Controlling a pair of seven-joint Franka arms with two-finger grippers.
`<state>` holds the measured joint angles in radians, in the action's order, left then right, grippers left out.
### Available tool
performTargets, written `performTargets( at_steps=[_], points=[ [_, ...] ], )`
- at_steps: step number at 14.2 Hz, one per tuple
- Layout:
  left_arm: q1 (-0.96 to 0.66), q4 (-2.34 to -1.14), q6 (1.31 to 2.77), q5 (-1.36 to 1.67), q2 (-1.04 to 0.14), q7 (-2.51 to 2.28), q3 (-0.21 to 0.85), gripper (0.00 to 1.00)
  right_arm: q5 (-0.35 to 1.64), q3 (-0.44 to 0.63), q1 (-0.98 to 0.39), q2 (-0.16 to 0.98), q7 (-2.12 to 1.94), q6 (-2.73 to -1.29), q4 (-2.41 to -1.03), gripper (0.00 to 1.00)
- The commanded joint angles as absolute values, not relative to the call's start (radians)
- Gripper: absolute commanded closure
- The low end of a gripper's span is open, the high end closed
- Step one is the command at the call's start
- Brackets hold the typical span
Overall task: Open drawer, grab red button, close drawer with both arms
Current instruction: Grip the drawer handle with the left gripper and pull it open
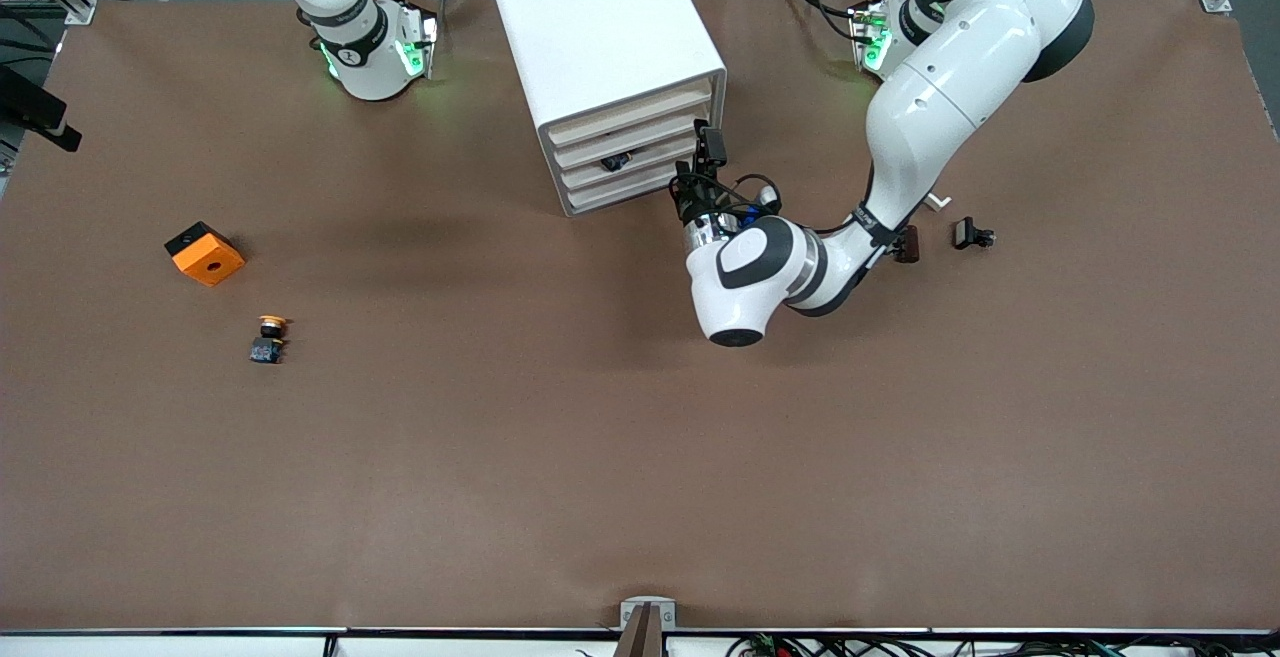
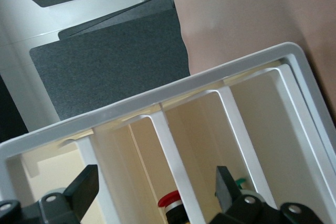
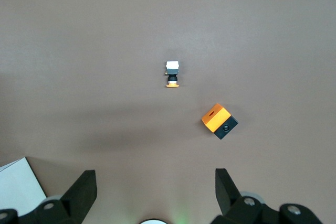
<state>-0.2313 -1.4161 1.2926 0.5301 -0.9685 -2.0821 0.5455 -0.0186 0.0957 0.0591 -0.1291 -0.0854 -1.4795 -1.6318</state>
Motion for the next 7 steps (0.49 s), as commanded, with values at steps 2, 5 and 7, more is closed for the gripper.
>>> performTargets(
  at_steps=[2, 5, 7],
  points=[
    [-0.245, -1.399, 1.272, 0.549, -1.011, -2.135, 0.546, 0.29, -0.026, 0.089, 0.069, -0.034, -0.094, -1.495, -1.589, 0.0],
    [-0.255, -1.41, 1.272, 0.551, -1.025, -2.164, 0.546, 0.32, -0.029, 0.087, 0.058, 0.008, -0.097, -1.502, -1.571, 0.0],
    [-0.259, -1.42, 1.272, 0.551, -1.026, -2.172, 0.546, 0.32, -0.029, 0.084, 0.057, 0.034, -0.095, -1.5, -1.557, 0.0]
  ],
)
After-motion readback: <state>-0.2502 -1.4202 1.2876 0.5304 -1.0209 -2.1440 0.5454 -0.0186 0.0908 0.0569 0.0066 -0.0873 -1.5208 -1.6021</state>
